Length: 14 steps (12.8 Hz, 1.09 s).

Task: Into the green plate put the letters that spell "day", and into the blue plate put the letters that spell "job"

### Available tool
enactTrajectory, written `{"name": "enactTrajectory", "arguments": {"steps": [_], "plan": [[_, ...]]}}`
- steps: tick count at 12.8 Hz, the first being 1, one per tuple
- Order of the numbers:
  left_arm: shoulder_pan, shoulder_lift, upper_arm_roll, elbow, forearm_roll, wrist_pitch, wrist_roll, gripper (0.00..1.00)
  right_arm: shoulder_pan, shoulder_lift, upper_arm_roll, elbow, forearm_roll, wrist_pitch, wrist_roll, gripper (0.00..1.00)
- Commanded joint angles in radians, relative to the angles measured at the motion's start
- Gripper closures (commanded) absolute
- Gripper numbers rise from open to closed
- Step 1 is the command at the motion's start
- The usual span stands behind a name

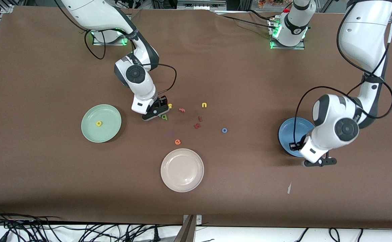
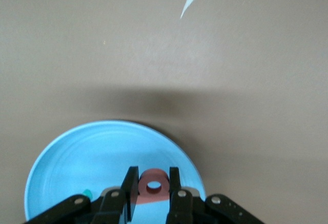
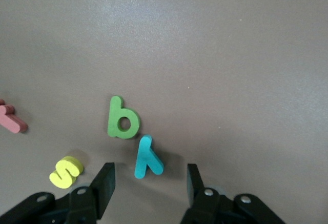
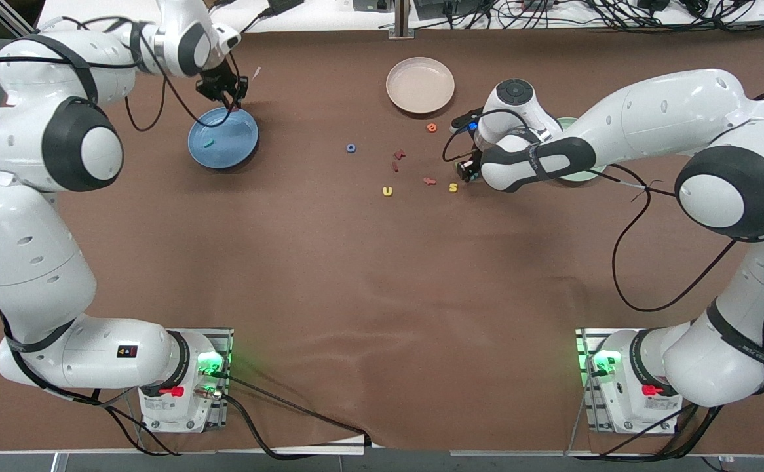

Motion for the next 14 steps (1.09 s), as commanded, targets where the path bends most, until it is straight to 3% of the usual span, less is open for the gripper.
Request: {"name": "enactTrajectory", "arguments": {"steps": [1,2,5,8,14], "plan": [[0.004,-0.074,-0.007,-0.16,0.039,0.081,0.008,0.07,0.003,0.007,-0.003,-0.009,-0.021,0.035,0.003,0.38],[-0.005,-0.075,-0.008,-0.144,0.039,0.037,0.0,0.0,0.003,0.012,-0.005,-0.01,-0.024,0.049,0.003,0.38],[-0.072,-0.071,-0.014,-0.009,0.012,-0.147,-0.062,0.0,0.003,0.013,-0.005,-0.01,-0.023,0.051,0.003,0.4],[-0.201,-0.019,-0.016,0.05,-0.043,-0.143,-0.264,0.0,0.003,0.021,-0.005,-0.01,-0.024,0.064,0.003,0.42],[-0.38,0.11,-0.016,0.159,-0.065,-0.129,-0.41,0.0,0.003,0.022,-0.014,-0.01,-0.026,0.072,-0.016,0.63]]}}
